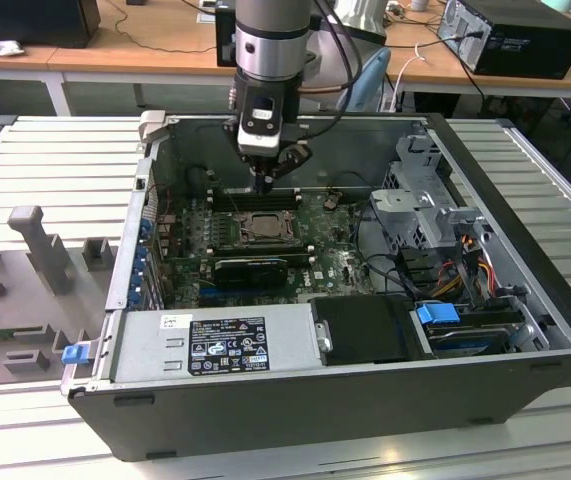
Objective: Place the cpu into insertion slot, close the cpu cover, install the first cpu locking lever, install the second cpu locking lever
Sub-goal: 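Install the first cpu locking lever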
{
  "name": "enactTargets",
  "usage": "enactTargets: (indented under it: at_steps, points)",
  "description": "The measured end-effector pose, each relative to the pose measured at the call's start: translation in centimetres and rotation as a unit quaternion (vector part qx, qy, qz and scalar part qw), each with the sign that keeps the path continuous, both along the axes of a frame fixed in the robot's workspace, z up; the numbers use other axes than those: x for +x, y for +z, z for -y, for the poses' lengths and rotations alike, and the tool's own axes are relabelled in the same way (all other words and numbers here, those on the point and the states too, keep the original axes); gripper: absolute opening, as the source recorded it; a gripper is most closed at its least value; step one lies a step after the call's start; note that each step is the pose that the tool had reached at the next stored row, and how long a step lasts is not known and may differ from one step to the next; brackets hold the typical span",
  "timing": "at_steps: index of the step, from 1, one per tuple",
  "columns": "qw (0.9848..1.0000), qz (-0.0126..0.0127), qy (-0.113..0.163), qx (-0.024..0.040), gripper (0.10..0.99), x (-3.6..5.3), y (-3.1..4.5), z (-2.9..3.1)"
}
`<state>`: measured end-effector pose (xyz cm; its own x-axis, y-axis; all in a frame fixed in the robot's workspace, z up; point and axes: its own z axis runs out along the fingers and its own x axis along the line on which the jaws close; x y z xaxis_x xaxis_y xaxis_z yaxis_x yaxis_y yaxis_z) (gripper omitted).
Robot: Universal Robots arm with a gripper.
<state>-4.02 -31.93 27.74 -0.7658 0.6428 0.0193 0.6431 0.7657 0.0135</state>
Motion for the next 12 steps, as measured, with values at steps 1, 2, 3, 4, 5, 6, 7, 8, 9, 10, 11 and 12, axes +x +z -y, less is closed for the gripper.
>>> enactTargets:
  at_steps: [1, 2, 3, 4, 5, 6, 7, 8, 9, 10, 11, 12]
  points:
    - [1.0, 0.0, 0.006, 0.0, 0.106, 0.0, 0.0, 0.0]
    - [0.9999, 0.0, 0.014, 0.0, 0.106, 0.0, 0.0, 0.0]
    - [0.9998, 0.0, 0.019, 0.0, 0.106, 0.0, 0.0, 0.0]
    - [0.9997, 0.0, 0.024, 0.0, 0.106, 0.0, 0.0, 0.0]
    - [0.9996, 0.0, 0.029, 0.0, 0.106, 0.0, 0.0, 0.0]
    - [0.9994, 0.0, 0.034, 0.0, 0.106, 0.0, 0.0, 0.0]
    - [0.9991, 0.0, 0.042, 0.0, 0.106, 0.0, 0.0, 0.0]
    - [0.9989, 0.0, 0.048, 0.0, 0.106, 0.0, 0.0, 0.0]
    - [0.9985, 0.0, 0.055, 0.0, 0.106, 0.0, 0.0, 0.0]
    - [0.9981, 0.0, 0.062, 0.0, 0.106, 0.0, 0.0, 0.0]
    - [0.9971, 0.0, 0.076, 0.0, 0.106, 0.0, 0.0, 0.0]
    - [0.995, 0.0, 0.099, 0.0, 0.106, 0.0, 0.0, 0.0]
